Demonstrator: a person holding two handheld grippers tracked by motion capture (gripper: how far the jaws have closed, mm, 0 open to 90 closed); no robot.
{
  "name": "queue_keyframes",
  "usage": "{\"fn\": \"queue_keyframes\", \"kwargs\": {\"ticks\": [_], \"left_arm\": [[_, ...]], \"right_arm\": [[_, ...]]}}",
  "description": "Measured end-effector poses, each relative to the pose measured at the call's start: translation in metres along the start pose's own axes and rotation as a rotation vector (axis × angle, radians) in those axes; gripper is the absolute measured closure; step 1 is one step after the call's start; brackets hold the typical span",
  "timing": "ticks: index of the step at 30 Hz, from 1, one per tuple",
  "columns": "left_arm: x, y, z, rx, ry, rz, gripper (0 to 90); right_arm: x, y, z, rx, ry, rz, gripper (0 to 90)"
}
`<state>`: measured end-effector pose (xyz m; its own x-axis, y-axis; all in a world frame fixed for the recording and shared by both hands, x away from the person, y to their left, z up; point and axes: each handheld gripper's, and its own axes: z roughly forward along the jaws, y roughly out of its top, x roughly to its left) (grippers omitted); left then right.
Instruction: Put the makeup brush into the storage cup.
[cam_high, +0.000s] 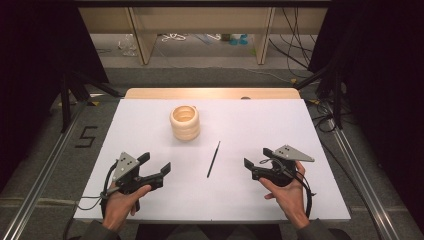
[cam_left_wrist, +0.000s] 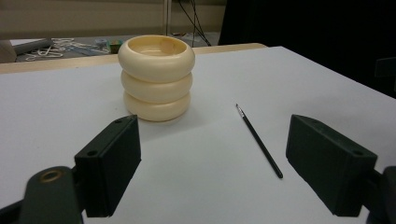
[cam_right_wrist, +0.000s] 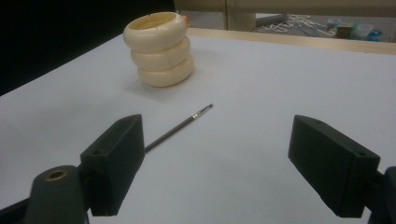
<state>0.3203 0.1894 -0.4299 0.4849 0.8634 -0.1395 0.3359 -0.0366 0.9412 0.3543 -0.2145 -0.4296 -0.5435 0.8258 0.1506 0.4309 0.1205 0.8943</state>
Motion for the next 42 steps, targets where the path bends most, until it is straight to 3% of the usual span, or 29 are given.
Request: {"fn": "queue_keyframes", "kwargs": {"ticks": [8, 10, 13, 14, 23, 42], "left_arm": [[0.0, 0.0, 0.0, 0.0, 0.001, 0.0, 17.6], [0.0, 0.0, 0.0, 0.0, 0.002, 0.0, 17.6], [0.0, 0.0, 0.0, 0.001, 0.001, 0.0, 17.6], [0.0, -0.001, 0.001, 0.001, 0.002, 0.001, 17.6], [0.0, 0.0, 0.0, -0.001, 0.001, 0.0, 17.6], [0.001, -0.001, 0.001, 0.002, 0.006, -0.002, 17.5]], "right_arm": [[-0.001, 0.001, 0.002, 0.013, 0.005, -0.01, 19.6], [-0.001, 0.002, 0.004, 0.019, -0.018, -0.017, 19.9], [-0.003, 0.005, 0.005, 0.034, 0.009, -0.026, 20.0], [-0.005, 0.007, 0.006, 0.063, 0.003, -0.02, 19.9], [-0.009, 0.016, 0.017, 0.101, -0.001, -0.059, 20.2], [-0.003, 0.034, 0.047, 0.217, 0.02, -0.086, 21.6]]}}
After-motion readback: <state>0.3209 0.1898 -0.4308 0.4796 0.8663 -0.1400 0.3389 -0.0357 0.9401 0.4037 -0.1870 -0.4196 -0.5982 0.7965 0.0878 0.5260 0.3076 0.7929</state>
